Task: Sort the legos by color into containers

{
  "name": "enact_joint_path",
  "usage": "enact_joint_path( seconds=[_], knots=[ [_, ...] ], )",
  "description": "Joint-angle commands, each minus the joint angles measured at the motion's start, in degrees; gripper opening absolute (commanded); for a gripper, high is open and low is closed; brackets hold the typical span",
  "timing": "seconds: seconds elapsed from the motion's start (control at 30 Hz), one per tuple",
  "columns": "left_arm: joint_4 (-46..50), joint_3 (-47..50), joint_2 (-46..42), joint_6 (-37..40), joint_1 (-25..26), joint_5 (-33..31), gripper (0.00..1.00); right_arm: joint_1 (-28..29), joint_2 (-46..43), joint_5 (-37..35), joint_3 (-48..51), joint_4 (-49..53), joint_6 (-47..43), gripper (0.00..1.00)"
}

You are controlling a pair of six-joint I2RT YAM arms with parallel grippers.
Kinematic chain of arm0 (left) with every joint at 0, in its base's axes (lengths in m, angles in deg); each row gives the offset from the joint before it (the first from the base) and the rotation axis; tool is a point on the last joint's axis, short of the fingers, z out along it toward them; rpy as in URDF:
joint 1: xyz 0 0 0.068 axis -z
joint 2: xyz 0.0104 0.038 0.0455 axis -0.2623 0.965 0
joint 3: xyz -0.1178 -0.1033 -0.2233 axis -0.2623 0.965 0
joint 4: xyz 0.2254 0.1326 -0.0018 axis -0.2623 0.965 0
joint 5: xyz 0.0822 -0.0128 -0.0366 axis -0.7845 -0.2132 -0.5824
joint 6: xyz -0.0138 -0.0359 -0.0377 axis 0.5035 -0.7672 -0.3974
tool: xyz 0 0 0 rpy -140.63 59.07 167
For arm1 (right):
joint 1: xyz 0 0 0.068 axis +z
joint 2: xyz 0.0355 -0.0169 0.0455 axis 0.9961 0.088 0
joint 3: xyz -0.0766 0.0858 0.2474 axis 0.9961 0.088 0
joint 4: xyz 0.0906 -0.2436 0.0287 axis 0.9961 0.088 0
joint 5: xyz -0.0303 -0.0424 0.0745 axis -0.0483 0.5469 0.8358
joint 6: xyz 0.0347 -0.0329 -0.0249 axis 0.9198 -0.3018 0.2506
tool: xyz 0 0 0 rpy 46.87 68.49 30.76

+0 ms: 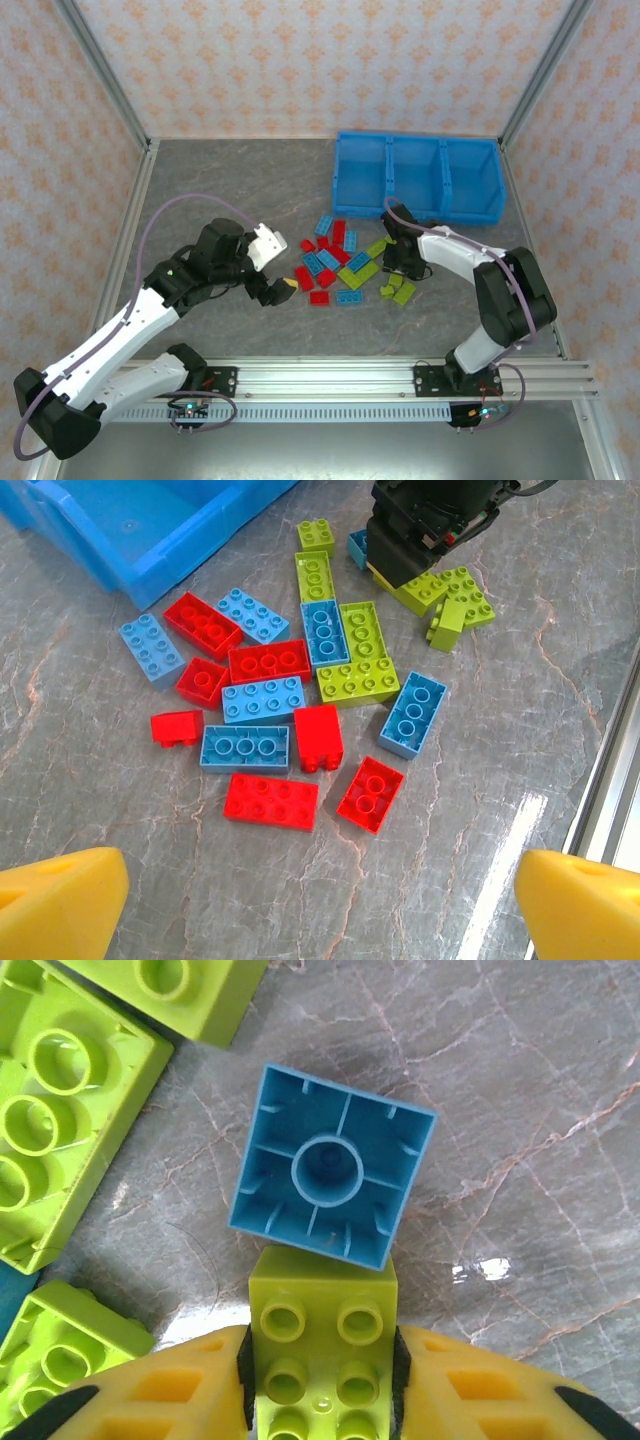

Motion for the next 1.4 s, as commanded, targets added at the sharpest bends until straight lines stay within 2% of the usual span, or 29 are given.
enact_joint_path(
  seconds=[0.0,0.13,0.4,0.5,0.57,0.7,0.83,1.07,1.13,1.2,1.23,1.3,1.37],
  knots=[
    [-0.8,0.6,-0.4,1.1,0.2,-0.3,1.0,0.2,-2.6,-1.0,1.7,-1.6,-0.1,0.36],
    [-0.8,0.6,-0.3,0.7,0.2,-0.3,1.0,0.3,-7.6,-2.5,1.9,-0.8,0.3,0.32],
    [-1.2,0.7,-0.1,0.4,0.2,-0.7,1.0,-0.5,-19.6,-9.4,-1.4,1.7,0.6,0.33],
    [-1.3,0.6,-0.1,0.2,0.3,-0.6,1.0,-4.9,-20.6,-13.1,-5.4,2.2,-1.4,0.34],
    [-1.2,0.6,-0.3,0.3,0.2,-0.7,1.0,-9.7,-19.8,-12.4,-8.7,0.8,-3.5,0.34],
    [-1.3,0.6,-0.6,0.1,0.2,-1.5,1.0,-17.6,-12.7,-10.8,-17.2,-0.6,-7.7,0.34],
    [-1.4,1.0,-1.5,-0.2,0.2,-2.2,1.0,-25.6,-2.3,-9.6,-26.8,-1.9,-7.9,0.34],
    [-1.4,1.4,-2.5,-0.3,0.2,-4.3,1.0,-32.2,16.5,-8.1,-43.2,1.3,-6.6,0.35],
    [-1.7,1.6,-2.6,-0.4,0.2,-4.7,1.0,-32.9,19.8,-7.2,-46.1,2.1,-6.6,0.39],
    [-2.0,1.7,-2.5,-0.8,0.2,-5.1,1.0,-33.0,22.6,-6.2,-50.1,5.0,-7.4,0.6],
    [-2.1,1.7,-2.4,-1.0,0.2,-5.5,1.0,-32.9,23.3,-5.6,-51.7,6.7,-7.9,0.67],
    [-2.3,1.7,-2.0,-1.3,0.2,-6.5,1.0,-33.0,22.0,-5.7,-51.3,7.7,-7.5,0.71],
    [-2.4,1.5,-1.7,-1.6,0.2,-7.8,1.0,-33.0,17.5,-4.5,-46.4,5.6,-7.0,0.74]
  ],
)
